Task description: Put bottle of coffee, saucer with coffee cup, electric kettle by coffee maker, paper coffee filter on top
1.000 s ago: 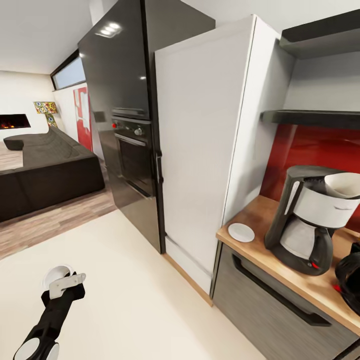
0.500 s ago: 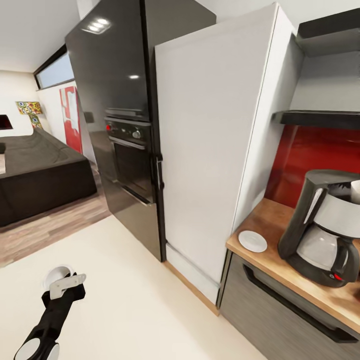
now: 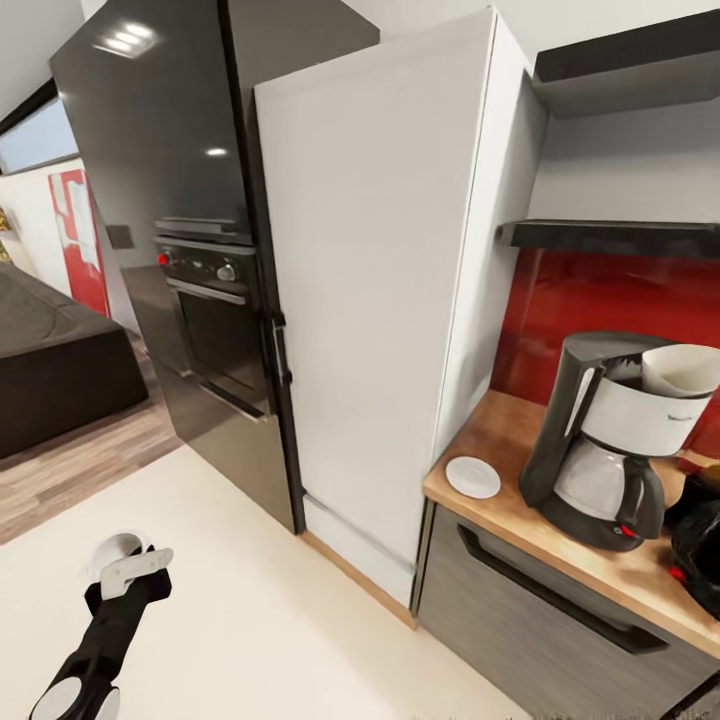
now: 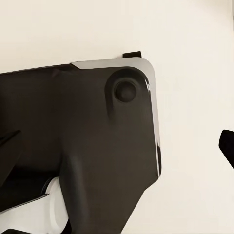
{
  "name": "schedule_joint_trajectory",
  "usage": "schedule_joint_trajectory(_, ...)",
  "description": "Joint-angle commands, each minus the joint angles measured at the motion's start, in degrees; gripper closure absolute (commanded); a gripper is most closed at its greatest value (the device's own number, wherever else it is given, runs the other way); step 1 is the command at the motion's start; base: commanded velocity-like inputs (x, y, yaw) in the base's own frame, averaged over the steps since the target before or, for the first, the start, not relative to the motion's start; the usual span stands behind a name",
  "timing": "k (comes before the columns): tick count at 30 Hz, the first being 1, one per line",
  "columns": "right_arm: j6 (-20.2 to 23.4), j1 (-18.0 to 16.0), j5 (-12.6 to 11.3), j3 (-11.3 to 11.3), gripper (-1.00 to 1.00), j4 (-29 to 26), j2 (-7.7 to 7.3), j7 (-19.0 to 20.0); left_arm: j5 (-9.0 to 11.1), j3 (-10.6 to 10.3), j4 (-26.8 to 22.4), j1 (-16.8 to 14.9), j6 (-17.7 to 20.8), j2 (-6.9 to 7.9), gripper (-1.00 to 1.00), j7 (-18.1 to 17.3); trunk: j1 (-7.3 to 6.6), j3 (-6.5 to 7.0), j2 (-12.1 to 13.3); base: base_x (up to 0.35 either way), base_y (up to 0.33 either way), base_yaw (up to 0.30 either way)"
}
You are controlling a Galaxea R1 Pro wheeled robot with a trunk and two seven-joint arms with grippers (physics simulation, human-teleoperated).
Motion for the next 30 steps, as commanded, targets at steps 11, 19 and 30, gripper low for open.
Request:
schedule_joint_trajectory(11,-0.2,-0.1,-0.6,0.5,-1.00,0.0,-0.02,0.1,0.3,-0.5,0.2,0.0,-0.3,0.06,1.00,0.2,0.03,-0.13,-0.1,0.000,0.000,-0.260)
schedule_joint_trajectory(19,-0.2,-0.1,-0.6,0.4,-1.00,0.0,-0.02,0.1,0.2,-2.5,1.4,-0.2,0.3,0.28,1.00,0.1,0.03,-0.13,-0.1,0.000,0.000,-0.261)
schedule_joint_trajectory(30,-0.2,-0.1,-0.6,0.4,-1.00,-0.1,-0.01,0.3,-3.3,-16.0,1.2,-17.3,29.8,0.02,1.00,-22.2,0.03,-0.13,-0.1,0.000,0.000,-0.262)
